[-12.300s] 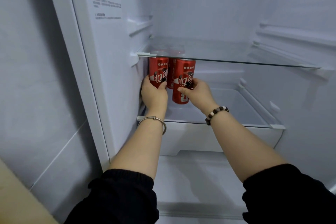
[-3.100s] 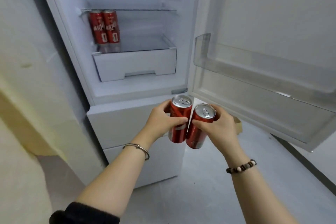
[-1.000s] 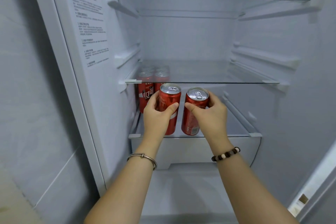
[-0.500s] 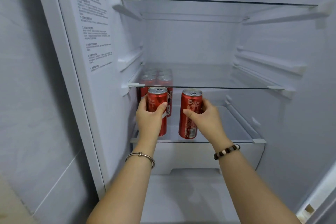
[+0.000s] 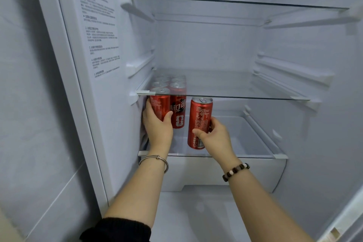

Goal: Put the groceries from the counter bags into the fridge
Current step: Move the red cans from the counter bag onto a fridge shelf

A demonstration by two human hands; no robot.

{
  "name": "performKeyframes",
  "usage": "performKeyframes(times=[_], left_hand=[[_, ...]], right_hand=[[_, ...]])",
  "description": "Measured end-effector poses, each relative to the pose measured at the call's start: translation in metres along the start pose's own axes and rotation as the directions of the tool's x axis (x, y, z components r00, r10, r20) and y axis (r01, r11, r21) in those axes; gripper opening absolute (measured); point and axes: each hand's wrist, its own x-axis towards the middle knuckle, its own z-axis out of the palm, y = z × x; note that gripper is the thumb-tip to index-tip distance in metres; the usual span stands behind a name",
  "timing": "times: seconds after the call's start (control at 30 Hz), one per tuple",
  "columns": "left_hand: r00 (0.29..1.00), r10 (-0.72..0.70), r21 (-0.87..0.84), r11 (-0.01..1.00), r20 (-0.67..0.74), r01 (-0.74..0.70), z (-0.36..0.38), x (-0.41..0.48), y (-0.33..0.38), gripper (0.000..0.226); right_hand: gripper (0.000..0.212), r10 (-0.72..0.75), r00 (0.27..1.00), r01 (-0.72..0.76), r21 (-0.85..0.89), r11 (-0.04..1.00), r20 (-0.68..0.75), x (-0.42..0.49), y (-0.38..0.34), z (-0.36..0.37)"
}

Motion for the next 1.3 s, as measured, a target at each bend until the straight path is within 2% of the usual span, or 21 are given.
performKeyframes(times=[0.17,0.37,0.57,0.73,0.83,0.93,1.13,1.3], left_hand=[[0.999,-0.024,0.143,0.989,-0.022,0.027,-0.003,-0.015,-0.018,0.071],[1.0,-0.009,0.16,0.987,0.011,0.007,-0.011,-0.01,-0.025,0.061],[0.99,0.135,0.248,0.961,-0.026,-0.124,-0.011,-0.021,-0.024,0.065],[0.991,0.133,0.27,0.954,-0.006,-0.126,-0.011,-0.02,-0.024,0.066],[0.984,0.174,0.307,0.935,0.033,-0.176,-0.013,-0.016,-0.028,0.067],[0.977,0.211,0.319,0.924,0.041,-0.213,-0.016,-0.015,-0.032,0.068],[0.954,0.297,0.288,0.917,-0.034,-0.275,-0.017,-0.018,-0.034,0.059],[0.955,0.289,0.271,0.927,-0.073,-0.259,-0.017,-0.019,-0.033,0.056]], right_hand=[[0.048,-0.006,1.0,0.005,0.014,1.0,0.014,0.005,0.002,0.002],[0.055,-0.013,1.0,0.013,0.026,1.0,-0.015,0.016,0.008,0.017],[0.053,-0.036,0.998,0.035,0.022,0.999,0.042,0.03,0.003,0.031],[0.049,-0.042,0.998,0.042,0.004,0.999,0.047,0.038,0.002,0.042],[0.049,-0.04,0.998,0.039,0.019,0.999,0.053,0.04,0.003,0.046],[0.049,-0.033,0.998,0.031,0.036,0.999,0.052,0.04,0.005,0.048],[0.046,-0.049,0.998,0.049,0.014,0.999,0.038,0.038,0.006,0.053],[0.059,-0.043,0.998,0.042,0.015,0.999,0.036,0.038,0.006,0.061]])
